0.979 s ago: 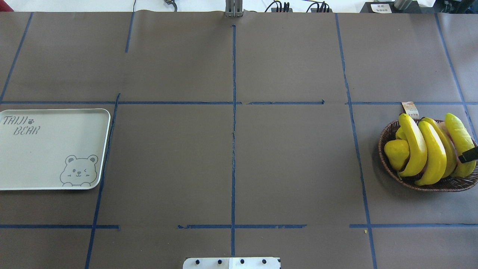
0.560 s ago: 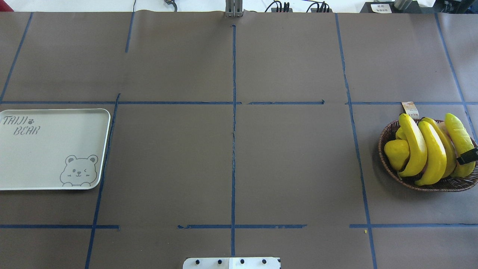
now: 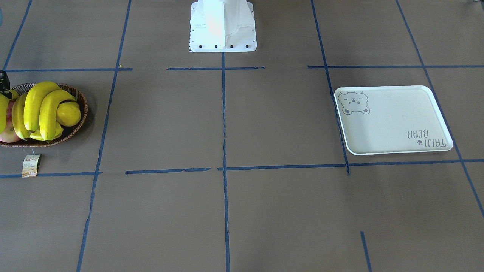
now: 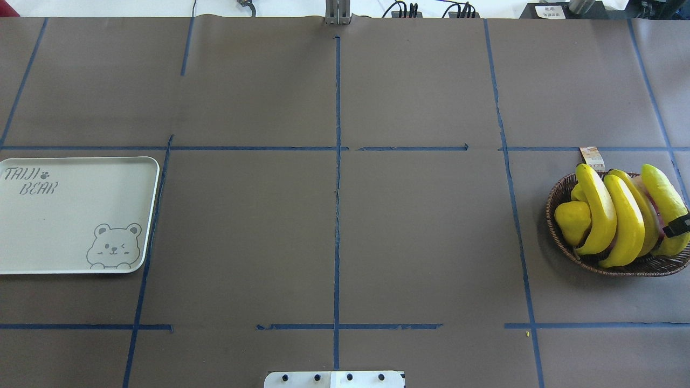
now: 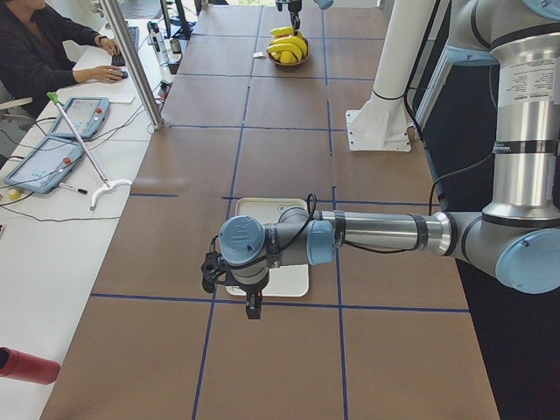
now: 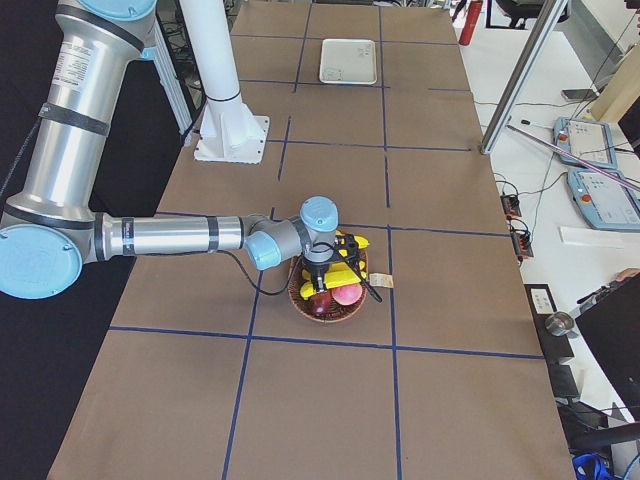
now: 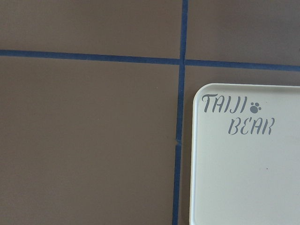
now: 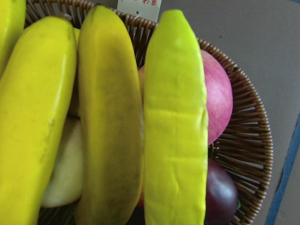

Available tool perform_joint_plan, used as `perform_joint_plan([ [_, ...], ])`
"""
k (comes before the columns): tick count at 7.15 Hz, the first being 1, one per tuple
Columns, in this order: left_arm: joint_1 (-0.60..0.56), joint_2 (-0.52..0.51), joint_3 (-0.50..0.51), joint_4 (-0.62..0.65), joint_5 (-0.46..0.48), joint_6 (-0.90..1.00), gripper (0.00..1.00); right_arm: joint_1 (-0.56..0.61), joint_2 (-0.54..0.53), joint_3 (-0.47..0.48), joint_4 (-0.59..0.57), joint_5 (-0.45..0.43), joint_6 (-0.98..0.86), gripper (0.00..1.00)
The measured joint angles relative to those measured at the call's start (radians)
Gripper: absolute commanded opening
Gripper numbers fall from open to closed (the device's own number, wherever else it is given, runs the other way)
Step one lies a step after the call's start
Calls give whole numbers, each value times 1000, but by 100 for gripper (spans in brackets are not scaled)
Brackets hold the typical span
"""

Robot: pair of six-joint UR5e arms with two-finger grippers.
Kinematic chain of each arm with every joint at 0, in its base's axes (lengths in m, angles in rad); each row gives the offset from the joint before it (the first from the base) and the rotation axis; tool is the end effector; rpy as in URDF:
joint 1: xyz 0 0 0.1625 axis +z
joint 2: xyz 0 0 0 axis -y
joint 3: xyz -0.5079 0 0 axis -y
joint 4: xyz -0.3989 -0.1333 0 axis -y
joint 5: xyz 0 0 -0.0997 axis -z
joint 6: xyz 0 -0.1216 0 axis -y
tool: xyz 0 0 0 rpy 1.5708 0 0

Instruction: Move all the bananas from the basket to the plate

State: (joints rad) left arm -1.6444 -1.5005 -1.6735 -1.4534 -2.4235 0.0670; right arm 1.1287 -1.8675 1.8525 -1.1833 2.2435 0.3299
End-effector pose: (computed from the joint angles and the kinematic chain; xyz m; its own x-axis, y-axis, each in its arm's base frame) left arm -0.0751 -0.4513 0.7444 0.6549 -0.0454 -0.7543 0.0295 0.9990 -0.0345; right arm -0.1097 -0.3661 0.7065 0.7061 -0.2378 0.6670 0.1794 0.9713 0.1563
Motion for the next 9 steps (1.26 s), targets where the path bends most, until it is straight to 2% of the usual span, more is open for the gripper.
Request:
perform_joint_plan([
  [2, 0, -1, -7, 0, 0, -11, 100, 117, -2, 28, -14, 17, -30, 0],
  [5, 0, -2, -22, -2, -1, -13, 100, 284, 27, 145, -102, 99, -55, 0],
  [7, 1, -21, -41, -24, -9, -22, 100, 312, 125, 166, -140, 154, -35, 1],
  [9, 50, -65, -42, -157, -55, -167, 100, 242, 294, 161, -231, 207, 64, 2],
])
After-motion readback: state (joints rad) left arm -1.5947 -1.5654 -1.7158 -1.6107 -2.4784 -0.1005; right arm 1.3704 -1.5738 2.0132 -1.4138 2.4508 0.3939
